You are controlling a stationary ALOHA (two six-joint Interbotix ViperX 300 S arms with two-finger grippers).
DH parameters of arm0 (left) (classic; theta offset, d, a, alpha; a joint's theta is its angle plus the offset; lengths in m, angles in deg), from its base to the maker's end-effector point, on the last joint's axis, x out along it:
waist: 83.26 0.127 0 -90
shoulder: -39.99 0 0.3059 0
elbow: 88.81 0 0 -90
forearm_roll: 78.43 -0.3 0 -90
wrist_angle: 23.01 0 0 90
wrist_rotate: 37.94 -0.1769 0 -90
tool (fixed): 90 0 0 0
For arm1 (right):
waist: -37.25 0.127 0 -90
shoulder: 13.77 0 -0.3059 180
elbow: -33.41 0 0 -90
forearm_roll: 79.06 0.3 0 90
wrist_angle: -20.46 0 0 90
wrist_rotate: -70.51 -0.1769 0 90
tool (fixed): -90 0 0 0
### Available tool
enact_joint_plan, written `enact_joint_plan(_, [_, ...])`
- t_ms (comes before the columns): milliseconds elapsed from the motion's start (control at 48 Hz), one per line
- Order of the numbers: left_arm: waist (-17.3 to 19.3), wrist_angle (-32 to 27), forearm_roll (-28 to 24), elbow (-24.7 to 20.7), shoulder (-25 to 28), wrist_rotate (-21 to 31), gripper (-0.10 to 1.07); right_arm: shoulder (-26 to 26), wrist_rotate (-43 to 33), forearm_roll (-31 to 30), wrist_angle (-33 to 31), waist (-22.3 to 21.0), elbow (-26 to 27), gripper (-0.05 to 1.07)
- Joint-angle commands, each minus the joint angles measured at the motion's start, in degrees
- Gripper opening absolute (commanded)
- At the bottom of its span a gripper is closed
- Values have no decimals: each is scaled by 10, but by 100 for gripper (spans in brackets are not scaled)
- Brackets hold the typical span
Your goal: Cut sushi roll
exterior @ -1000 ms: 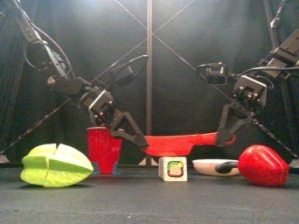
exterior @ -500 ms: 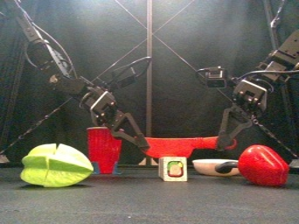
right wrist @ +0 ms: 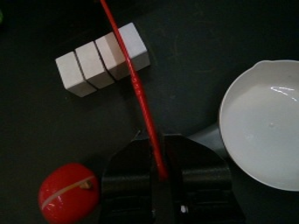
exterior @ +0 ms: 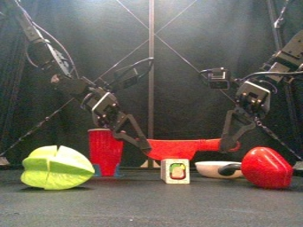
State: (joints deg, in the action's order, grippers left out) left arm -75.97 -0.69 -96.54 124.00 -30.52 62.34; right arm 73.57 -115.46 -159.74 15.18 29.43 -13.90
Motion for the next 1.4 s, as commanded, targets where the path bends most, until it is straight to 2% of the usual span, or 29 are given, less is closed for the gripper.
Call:
enact_joint_plan(0, [-25,3,-3,-18,-11,1,21,-11,-6,4,-10,-7,13,28])
enact_joint_plan(375, [-33,4,-5,-14,-21,1,21,-18,-6,4,-9,2,11,28])
enact_joint_plan(1375, [-25,-1,-6,-14,-12,1,21,-14,-7,4,-33,7,15,28])
